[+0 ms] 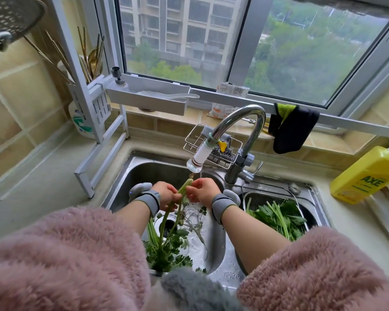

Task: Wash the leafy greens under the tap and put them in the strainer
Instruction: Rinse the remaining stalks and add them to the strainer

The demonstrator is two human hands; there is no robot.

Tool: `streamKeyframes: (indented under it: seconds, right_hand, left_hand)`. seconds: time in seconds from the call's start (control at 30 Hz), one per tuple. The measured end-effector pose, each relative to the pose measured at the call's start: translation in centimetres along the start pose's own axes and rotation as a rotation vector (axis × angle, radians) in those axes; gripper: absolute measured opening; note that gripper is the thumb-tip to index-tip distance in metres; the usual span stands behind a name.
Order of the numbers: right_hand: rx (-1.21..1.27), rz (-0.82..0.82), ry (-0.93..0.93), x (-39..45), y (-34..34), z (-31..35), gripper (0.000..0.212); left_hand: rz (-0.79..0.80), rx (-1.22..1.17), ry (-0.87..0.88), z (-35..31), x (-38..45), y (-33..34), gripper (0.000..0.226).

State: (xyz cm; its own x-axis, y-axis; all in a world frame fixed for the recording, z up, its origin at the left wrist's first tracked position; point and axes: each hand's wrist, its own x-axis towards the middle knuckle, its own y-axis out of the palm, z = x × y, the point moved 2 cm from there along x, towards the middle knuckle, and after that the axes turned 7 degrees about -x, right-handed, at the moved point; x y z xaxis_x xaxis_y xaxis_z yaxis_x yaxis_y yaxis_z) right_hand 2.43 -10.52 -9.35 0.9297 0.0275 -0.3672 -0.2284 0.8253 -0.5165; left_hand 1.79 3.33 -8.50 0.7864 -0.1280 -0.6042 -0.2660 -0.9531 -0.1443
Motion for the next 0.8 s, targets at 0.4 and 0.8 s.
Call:
streamKeyframes:
  seconds: [0.4, 0.8]
  right_hand:
    - [-0.081, 0.053, 0.008, -0.3, 0.0, 0.6, 0.005]
    - [-0.113, 0.078, -0.008, 0.3, 0.5, 0.6, 0.016]
  left_hand:
    - [-0.003, 0.119, 0.037, -0.5, 0.0, -0.2, 0.015]
    - [-0.006, 0.155, 0.043, -1.2, 1.1, -0.3, 0.025]
